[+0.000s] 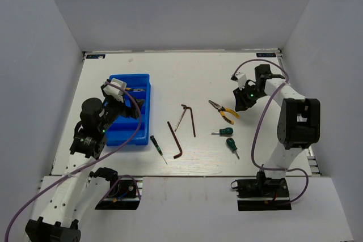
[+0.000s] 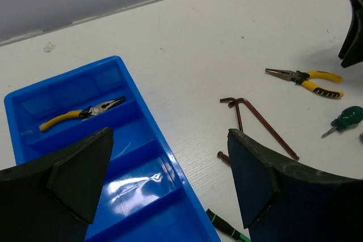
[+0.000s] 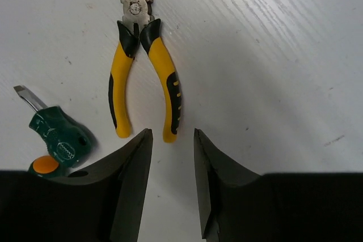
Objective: Sort the tools into containers
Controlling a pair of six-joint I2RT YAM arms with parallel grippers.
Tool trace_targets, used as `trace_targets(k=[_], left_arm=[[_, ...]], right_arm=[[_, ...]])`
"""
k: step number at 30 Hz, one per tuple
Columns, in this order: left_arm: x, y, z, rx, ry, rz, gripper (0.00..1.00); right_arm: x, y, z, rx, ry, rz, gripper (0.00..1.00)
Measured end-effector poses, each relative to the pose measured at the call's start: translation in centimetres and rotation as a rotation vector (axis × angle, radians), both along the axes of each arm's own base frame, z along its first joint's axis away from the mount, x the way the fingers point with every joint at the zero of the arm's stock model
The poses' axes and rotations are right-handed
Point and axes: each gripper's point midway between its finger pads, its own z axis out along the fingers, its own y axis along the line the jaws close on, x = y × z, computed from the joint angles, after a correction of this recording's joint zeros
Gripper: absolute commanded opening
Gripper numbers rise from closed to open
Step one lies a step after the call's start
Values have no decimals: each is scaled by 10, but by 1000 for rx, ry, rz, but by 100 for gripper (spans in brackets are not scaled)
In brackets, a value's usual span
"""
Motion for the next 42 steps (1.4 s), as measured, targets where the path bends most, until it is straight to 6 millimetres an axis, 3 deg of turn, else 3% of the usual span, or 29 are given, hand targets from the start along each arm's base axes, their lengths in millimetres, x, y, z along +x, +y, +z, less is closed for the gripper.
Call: trace_targets(k=[16,19,21,22,26,33,37,39,42], left_arm=[[0,2,-5,4,13,9,92],[0,2,-4,4,12,9,92],[0,2,-4,4,11,9,92],[-1,2,-4,4,9,9,92],[-2,2,-1,1,0,9,92],[-10,3,14,-15,-64,2,92],[-19,3,24,-35,-130,-8,92],[-26,3,29,-47,-173,-19,92],[-35,3,40,-63,-238,-33,92]], right_arm=[[8,26,-48,-196,42,158,42],[13,26,-48,-222,27,162,42],[14,26,-48,-234,22,173,36],[15,25,-49,-241,19,181,22],[14,25,-49,-254,21,216,0],[13,27,-49,-259,15,259,0],[7,32,-35,-272,45,292,0],[15,43,-13,-266,22,313,0],[43,71,37,-263,-112,367,0]])
